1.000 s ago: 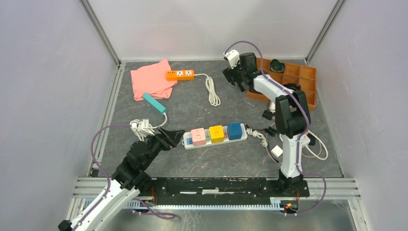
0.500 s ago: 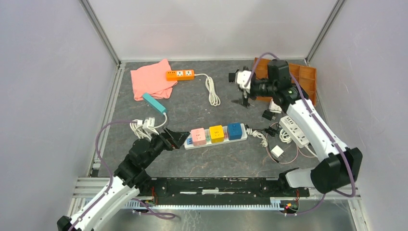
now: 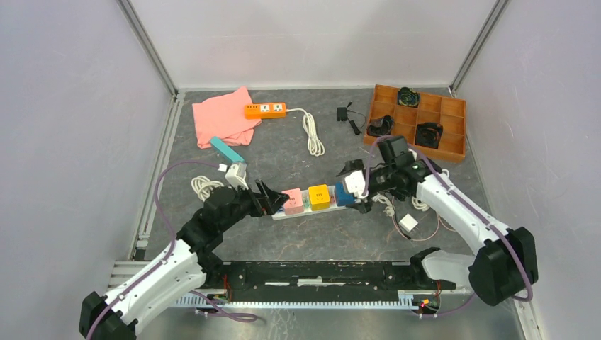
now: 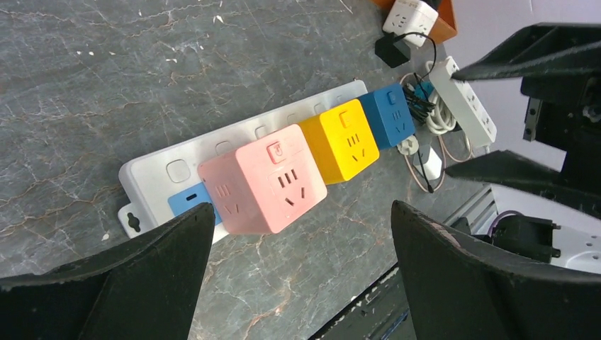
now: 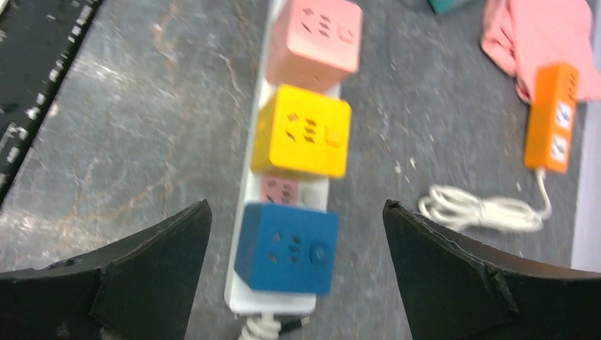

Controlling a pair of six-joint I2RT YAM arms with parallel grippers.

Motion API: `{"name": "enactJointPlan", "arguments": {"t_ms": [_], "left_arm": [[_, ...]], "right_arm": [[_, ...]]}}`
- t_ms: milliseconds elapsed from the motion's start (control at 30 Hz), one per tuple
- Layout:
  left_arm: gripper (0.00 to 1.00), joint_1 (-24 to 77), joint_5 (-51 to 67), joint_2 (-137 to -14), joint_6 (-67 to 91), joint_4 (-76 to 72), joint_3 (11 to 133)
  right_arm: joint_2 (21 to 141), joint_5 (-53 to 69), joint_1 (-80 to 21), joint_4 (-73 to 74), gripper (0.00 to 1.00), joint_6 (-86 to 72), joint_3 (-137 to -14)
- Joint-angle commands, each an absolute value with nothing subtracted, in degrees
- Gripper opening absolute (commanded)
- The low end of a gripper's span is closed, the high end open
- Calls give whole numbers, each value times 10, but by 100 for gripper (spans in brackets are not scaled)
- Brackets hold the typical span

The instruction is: Pull the plug off the socket

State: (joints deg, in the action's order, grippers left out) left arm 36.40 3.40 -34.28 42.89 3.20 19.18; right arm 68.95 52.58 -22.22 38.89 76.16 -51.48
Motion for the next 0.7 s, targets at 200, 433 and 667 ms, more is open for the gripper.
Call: {"name": "enactJointPlan", "arguments": {"t_ms": [200, 433, 667], "left_arm": [[98, 365, -19, -226, 449, 50, 155], [97, 365, -76, -93, 494, 149, 151], [98, 365, -81, -57, 509, 183, 143]], "right_arm": [[786, 441, -411, 245, 98, 569, -585], [881, 348, -499, 220, 98, 487, -669], [956, 238, -549, 226, 98, 449, -717]]}}
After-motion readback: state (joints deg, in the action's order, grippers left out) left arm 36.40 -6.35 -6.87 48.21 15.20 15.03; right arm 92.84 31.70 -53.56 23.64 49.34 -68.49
